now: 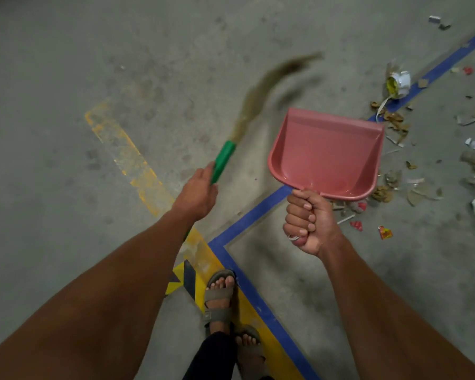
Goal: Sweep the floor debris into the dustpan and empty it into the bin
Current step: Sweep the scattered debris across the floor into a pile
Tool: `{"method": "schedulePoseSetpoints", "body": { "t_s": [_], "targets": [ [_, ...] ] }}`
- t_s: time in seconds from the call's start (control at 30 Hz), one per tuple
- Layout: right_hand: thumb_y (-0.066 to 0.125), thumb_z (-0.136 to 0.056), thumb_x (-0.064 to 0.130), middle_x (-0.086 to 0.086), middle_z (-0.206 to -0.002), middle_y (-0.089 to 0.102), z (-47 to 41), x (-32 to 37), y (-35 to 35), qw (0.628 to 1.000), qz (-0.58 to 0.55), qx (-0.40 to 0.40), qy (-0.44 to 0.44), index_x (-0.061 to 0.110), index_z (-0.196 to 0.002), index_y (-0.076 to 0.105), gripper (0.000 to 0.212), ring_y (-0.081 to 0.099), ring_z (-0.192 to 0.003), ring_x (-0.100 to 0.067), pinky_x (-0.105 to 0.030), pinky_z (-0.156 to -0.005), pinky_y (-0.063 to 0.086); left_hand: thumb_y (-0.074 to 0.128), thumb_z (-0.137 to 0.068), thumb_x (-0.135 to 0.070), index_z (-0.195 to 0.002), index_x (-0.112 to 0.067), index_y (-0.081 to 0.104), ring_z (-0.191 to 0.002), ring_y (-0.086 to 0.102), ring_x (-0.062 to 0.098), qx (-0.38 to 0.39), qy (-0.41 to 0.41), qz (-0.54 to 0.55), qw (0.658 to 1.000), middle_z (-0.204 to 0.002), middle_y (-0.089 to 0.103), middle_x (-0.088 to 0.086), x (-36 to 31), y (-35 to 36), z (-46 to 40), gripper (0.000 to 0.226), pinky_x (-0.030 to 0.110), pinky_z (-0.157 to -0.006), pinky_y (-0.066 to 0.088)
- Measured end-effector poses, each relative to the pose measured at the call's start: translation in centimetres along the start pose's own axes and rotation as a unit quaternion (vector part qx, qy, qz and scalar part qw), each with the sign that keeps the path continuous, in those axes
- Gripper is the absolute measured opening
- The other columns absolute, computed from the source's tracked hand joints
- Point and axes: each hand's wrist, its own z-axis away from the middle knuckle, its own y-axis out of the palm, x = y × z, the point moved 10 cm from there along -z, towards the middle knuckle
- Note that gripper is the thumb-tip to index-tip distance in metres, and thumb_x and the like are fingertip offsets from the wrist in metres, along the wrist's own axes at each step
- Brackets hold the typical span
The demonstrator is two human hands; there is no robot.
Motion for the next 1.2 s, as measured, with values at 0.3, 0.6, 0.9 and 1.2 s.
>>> {"method": "schedulePoseSetpoints", "body": {
  "t_s": [0.3, 0.6, 0.9, 1.2],
  "targets": [
    [0.045, -0.097, 0.022, 0.010, -0.037, 0.024, 2.3, 2.3, -2.8, 1.000, -0.011, 0.010, -0.024, 0.024, -0.057, 0.035, 0.042, 0.019, -0.027, -0.005, -0.019, -0.033, 0.016, 0.058, -0.095, -0.016, -0.133, 0.005, 0.051, -0.118, 0.061, 0.044, 0.004, -0.346, 0.002, 0.938, -0.129, 0.060, 0.028, 3.9, 0.6, 0.5, 0.045, 0.042, -0.093, 0.052],
    [0.043, -0.098, 0.022, 0.010, -0.037, 0.024, 10.5, 4.8, -9.4, 0.999, -0.021, 0.007, -0.032, 0.024, -0.057, 0.033, 0.042, 0.023, -0.026, -0.005, -0.018, -0.033, 0.016, 0.062, -0.096, -0.021, -0.157, -0.013, 0.036, -0.111, 0.065, 0.043, 0.219, -0.043, -0.005, 0.975, -0.130, 0.063, 0.027, -13.4, 16.1, 4.0, 0.068, 0.040, -0.092, 0.053],
    [0.046, -0.096, 0.023, 0.010, -0.037, 0.023, 21.3, 10.6, -16.2, 0.997, -0.028, -0.007, -0.077, 0.024, -0.057, 0.035, 0.041, 0.022, -0.026, -0.004, -0.019, -0.033, 0.016, 0.067, -0.093, -0.019, -0.158, -0.015, 0.034, -0.129, 0.053, 0.038, 0.036, -0.032, 0.078, 0.996, -0.144, 0.054, 0.020, -21.7, 16.8, 7.1, 0.073, 0.040, -0.108, 0.040],
    [0.045, -0.097, 0.022, 0.010, -0.037, 0.023, 28.2, 11.0, -22.5, 0.992, -0.060, -0.010, -0.106, 0.024, -0.056, 0.036, 0.042, 0.019, -0.027, -0.005, -0.018, -0.033, 0.017, 0.057, -0.098, -0.022, -0.139, -0.010, 0.047, -0.111, 0.062, 0.047, 0.063, -0.249, 0.028, 0.966, -0.118, 0.064, 0.028, -18.4, 23.3, 13.8, 0.044, 0.046, -0.092, 0.050]
  ]
}}
